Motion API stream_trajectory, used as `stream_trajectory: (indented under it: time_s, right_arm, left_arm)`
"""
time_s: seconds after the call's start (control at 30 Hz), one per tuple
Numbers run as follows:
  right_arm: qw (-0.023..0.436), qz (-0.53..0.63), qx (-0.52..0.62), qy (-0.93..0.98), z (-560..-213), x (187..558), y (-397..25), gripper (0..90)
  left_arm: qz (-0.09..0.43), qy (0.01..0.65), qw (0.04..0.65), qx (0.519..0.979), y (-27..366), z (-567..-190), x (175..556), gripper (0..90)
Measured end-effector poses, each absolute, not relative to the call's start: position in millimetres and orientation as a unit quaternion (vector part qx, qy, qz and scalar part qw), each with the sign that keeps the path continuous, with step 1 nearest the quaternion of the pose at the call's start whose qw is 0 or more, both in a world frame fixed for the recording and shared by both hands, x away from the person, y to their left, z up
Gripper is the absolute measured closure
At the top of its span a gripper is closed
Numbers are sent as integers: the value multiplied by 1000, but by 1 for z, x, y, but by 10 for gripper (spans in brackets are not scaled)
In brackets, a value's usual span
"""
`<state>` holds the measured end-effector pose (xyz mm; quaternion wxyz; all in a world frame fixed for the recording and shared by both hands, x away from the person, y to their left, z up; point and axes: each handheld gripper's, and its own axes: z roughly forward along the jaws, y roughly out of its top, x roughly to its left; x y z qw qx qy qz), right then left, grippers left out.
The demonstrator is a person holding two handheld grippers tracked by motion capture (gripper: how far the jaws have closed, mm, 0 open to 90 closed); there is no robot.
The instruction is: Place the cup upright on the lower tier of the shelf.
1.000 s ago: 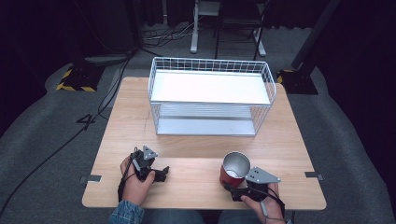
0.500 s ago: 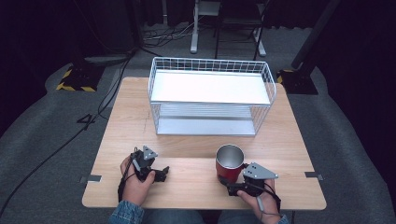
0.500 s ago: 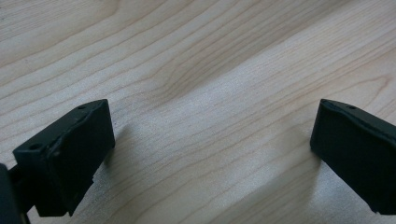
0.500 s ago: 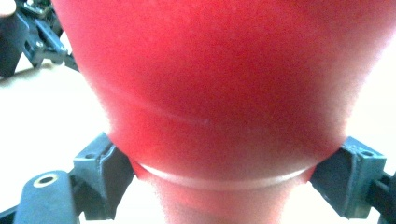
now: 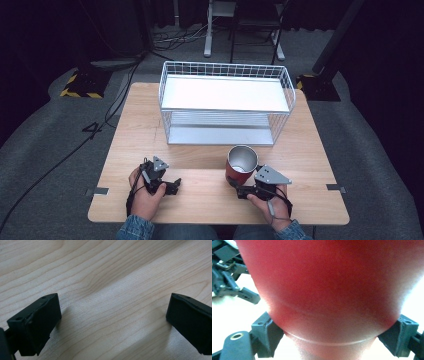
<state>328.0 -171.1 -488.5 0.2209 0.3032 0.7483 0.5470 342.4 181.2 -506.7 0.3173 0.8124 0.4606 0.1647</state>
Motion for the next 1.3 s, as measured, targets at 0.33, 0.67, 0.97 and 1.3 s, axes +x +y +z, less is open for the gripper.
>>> stream_trajectory:
  time_s: [0.33,0.67,0.97,1.3]
  right_arm:
    - [232,548,308,742,-483,353,-163,166]
    - [245,544,312,740,-481,377,-155,166]
    - [248,538,322,738,-478,400,-149,166]
    - [251,535,332,735,-479,425,-137,166]
  left_arm:
    - [165,460,317,813,181,-507,342,1]
    - [164,461,317,812,181,-507,342,1]
    - [165,460,317,813,181,-507,343,1]
    - [164,461,317,812,181,-507,342,1]
